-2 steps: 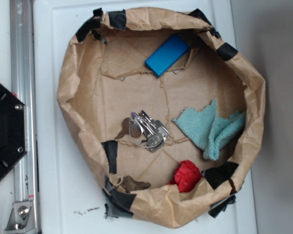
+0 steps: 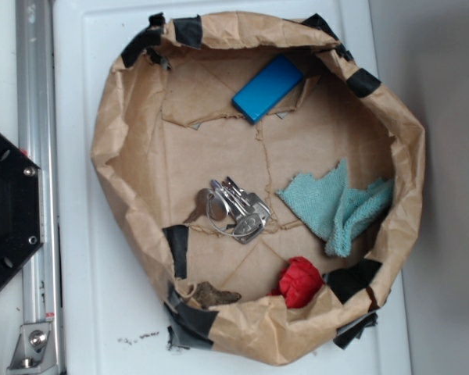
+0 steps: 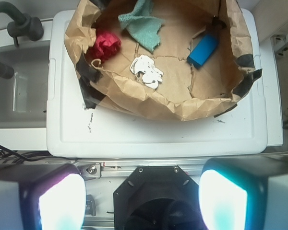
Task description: Grab the blue block.
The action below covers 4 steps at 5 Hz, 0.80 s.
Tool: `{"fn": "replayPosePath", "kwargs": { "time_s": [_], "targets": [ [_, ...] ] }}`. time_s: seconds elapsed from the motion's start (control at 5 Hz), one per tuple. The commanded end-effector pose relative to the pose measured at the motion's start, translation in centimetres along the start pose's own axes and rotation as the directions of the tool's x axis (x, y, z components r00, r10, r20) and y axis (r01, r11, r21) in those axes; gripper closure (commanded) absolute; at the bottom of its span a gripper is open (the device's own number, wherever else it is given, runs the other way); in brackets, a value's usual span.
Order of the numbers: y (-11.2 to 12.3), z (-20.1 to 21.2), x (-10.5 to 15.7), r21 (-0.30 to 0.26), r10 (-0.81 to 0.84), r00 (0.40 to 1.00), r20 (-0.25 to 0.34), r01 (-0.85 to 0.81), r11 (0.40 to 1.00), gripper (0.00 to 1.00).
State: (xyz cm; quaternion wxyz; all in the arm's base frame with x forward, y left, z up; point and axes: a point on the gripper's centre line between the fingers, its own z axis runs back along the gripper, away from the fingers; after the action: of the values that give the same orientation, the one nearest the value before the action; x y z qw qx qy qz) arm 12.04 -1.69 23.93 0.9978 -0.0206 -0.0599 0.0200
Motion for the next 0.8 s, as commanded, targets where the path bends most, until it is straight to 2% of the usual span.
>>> {"fn": "replayPosePath", "kwargs": {
  "time_s": [0.0, 0.2, 0.4, 0.6],
  "targets": [
    [2.9, -6.0, 6.6, -0.035, 0.285, 0.954, 0.097, -0.282, 0.959, 0.00],
    [4.2, -9.4, 8.9, -0.034, 0.377, 0.918, 0.127, -0.376, 0.926, 0.00],
    [5.1, -13.5, 10.5, 0.034, 0.457, 0.884, 0.099, -0.462, 0.886, 0.00],
    [7.3, -15.8, 11.2, 0.082, 0.498, 0.859, 0.116, -0.508, 0.857, 0.00]
  ]
}}
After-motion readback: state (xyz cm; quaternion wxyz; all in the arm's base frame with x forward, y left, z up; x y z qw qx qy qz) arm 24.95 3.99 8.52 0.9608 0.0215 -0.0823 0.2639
